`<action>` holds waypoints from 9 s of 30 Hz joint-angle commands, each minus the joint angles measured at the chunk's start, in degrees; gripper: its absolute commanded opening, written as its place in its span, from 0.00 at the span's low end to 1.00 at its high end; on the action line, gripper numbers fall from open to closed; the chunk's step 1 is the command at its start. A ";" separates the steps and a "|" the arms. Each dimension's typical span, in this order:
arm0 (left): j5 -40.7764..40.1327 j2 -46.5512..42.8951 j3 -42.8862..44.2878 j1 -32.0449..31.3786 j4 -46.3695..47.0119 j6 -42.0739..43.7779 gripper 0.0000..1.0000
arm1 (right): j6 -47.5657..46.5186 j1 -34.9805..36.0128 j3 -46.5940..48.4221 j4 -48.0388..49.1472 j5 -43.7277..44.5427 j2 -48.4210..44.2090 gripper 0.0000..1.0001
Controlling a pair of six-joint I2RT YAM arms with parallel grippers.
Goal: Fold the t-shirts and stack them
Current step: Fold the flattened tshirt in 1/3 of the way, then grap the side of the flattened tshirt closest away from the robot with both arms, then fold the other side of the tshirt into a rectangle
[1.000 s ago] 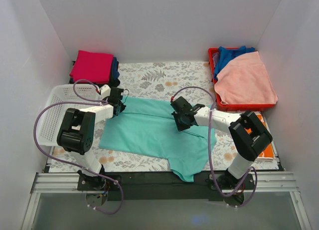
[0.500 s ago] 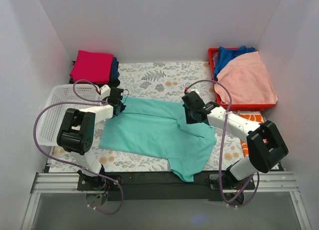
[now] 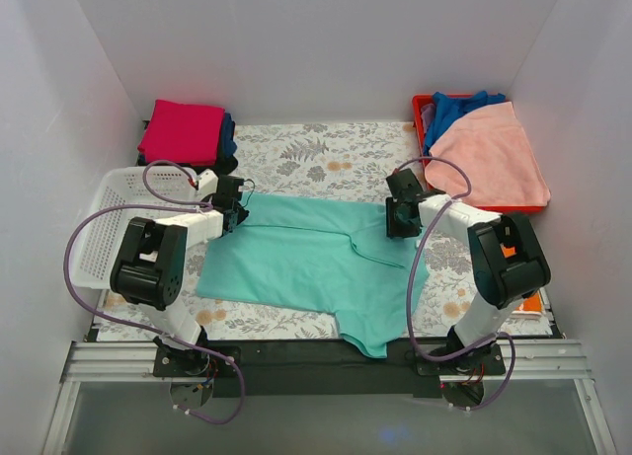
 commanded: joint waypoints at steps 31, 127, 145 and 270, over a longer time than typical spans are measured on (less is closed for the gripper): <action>-5.90 8.75 16.37 3.72 -0.53 14.05 0.37 | -12.90 -7.97 39.71 -2.60 -3.44 23.78 0.44; -20.83 -23.36 -5.27 -15.88 -49.21 -33.58 0.00 | 6.88 14.35 -25.24 -6.80 -4.13 -33.89 0.47; -21.18 -23.80 -4.65 -15.88 -47.27 -30.16 0.00 | 18.74 21.03 -27.80 -12.51 0.95 -31.42 0.01; -18.11 8.44 11.43 -6.13 -27.58 -8.53 0.54 | -4.19 -0.94 -1.34 1.64 0.68 -3.13 0.26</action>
